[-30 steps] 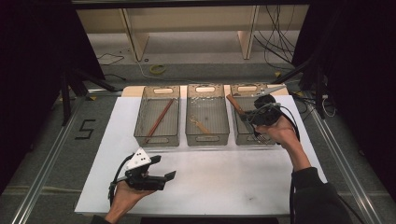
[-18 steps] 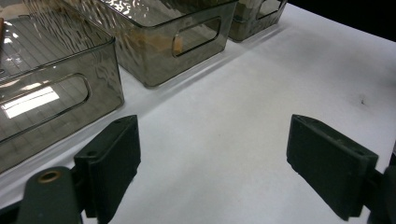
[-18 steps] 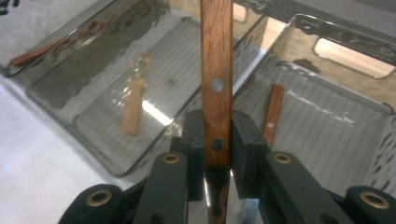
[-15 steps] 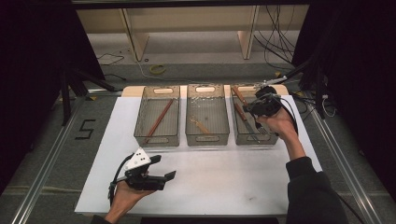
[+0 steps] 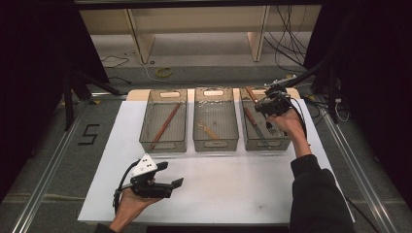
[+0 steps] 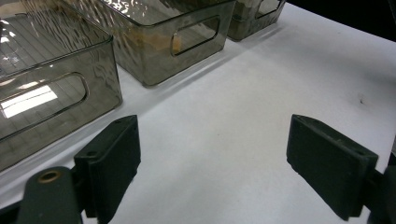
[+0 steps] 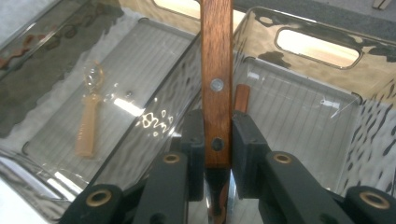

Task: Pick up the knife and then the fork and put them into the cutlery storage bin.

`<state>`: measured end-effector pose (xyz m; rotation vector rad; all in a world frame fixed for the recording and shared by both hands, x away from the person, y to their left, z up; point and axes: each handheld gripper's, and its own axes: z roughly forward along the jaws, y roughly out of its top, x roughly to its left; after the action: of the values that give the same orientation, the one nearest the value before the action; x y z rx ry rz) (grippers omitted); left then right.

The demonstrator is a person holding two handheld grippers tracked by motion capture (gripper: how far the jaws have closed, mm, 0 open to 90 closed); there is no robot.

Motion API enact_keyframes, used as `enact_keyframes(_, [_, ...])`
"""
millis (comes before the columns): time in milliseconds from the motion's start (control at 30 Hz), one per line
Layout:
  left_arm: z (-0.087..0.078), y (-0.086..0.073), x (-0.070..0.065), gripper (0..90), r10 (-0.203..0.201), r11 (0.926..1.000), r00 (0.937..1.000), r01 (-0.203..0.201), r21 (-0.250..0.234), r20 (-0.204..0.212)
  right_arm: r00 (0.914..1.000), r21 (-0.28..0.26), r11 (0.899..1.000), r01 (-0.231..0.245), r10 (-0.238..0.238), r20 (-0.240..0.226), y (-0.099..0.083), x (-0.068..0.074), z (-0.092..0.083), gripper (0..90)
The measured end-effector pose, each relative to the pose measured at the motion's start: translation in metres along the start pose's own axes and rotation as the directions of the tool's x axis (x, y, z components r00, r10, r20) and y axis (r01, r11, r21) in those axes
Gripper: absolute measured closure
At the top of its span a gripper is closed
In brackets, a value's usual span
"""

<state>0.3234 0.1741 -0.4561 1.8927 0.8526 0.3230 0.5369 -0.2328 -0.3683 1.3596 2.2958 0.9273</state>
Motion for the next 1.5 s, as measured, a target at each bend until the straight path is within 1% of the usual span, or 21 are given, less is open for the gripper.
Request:
enact_keyframes(267, [0.000, 0.000, 0.000, 17.1, 0.000, 1.0000, 1.0000, 0.000, 0.002, 0.001, 0.9997, 0.019, 1.000, -0.015, 0.014, 0.019, 0.000, -0.003, 0.009, 77.6])
enact_keyframes(433, [0.000, 0.000, 0.000, 17.0, -0.003, 1.0000, 1.0000, 0.003, 0.003, 0.003, 0.9988, 0.030, 0.999, -0.038, 0.037, 0.030, -0.002, -0.008, 0.013, 77.5])
enact_keyframes(567, [0.000, 0.000, 0.000, 17.0, 0.001, 1.0000, 1.0000, -0.001, 0.004, 0.006, 0.9986, 0.044, 0.998, -0.035, 0.033, 0.041, -0.004, -0.009, 0.017, 77.5])
enact_keyframes(733, [0.001, -0.001, 0.000, 17.0, -0.003, 1.0000, 1.0000, 0.003, 0.005, 0.007, 0.9984, 0.043, 0.999, -0.034, 0.032, 0.046, -0.004, -0.009, 0.020, 77.4])
enact_keyframes(900, [0.001, -0.001, -0.001, 17.0, -0.002, 1.0000, 1.0000, 0.001, 0.009, 0.009, 0.9970, 0.042, 0.998, -0.053, 0.051, 0.059, -0.003, -0.012, 0.023, 76.6])
enact_keyframes(933, [0.001, -0.001, -0.001, 17.0, -0.002, 1.0000, 1.0000, 0.002, 0.009, 0.008, 0.9965, 0.051, 0.997, -0.061, 0.058, 0.061, -0.003, -0.012, 0.024, 75.4])
enact_keyframes(1000, [0.001, -0.001, -0.001, 17.0, -0.002, 1.0000, 1.0000, 0.002, 0.008, 0.009, 0.9958, 0.061, 0.996, -0.068, 0.064, 0.065, -0.004, -0.013, 0.025, 67.0])
enact_keyframes(1033, [0.001, -0.001, -0.001, 17.0, -0.002, 1.0000, 1.0000, 0.002, 0.008, 0.008, 0.9951, 0.061, 0.995, -0.079, 0.075, 0.064, -0.004, -0.014, 0.025, 65.5])
enact_keyframes(1133, [0.001, -0.001, -0.001, 17.0, -0.001, 1.0000, 1.0000, 0.001, 0.008, 0.009, 0.9950, 0.064, 0.995, -0.078, 0.074, 0.068, -0.005, -0.014, 0.022, 58.4])
enact_keyframes(1200, [0.001, -0.001, -0.001, 17.0, 0.000, 1.0000, 1.0000, 0.000, 0.007, 0.008, 0.9955, 0.061, 0.995, -0.077, 0.073, 0.060, -0.005, -0.014, 0.020, 56.4])
enact_keyframes(1233, [0.001, -0.001, -0.001, 17.0, -0.001, 1.0000, 1.0000, 0.001, 0.007, 0.006, 0.9955, 0.057, 0.995, -0.079, 0.075, 0.058, -0.005, -0.013, 0.018, 53.9])
enact_keyframes(1333, [0.001, -0.001, 0.000, 17.0, 0.000, 1.0000, 1.0000, 0.000, 0.006, 0.005, 0.9975, 0.050, 0.997, -0.057, 0.055, 0.044, -0.007, -0.008, 0.014, 51.7])
enact_keyframes(1433, [0.001, -0.001, 0.000, 17.0, 0.000, 1.0000, 1.0000, 0.000, 0.007, 0.004, 0.9992, 0.030, 0.999, -0.037, 0.036, 0.019, -0.009, -0.001, 0.007, 49.5])
enact_keyframes(1500, [0.001, -0.001, 0.000, 16.9, -0.001, 1.0000, 1.0000, 0.001, 0.006, 0.003, 0.9998, 0.012, 1.000, -0.016, 0.016, 0.009, -0.012, 0.006, 0.003, 47.8])
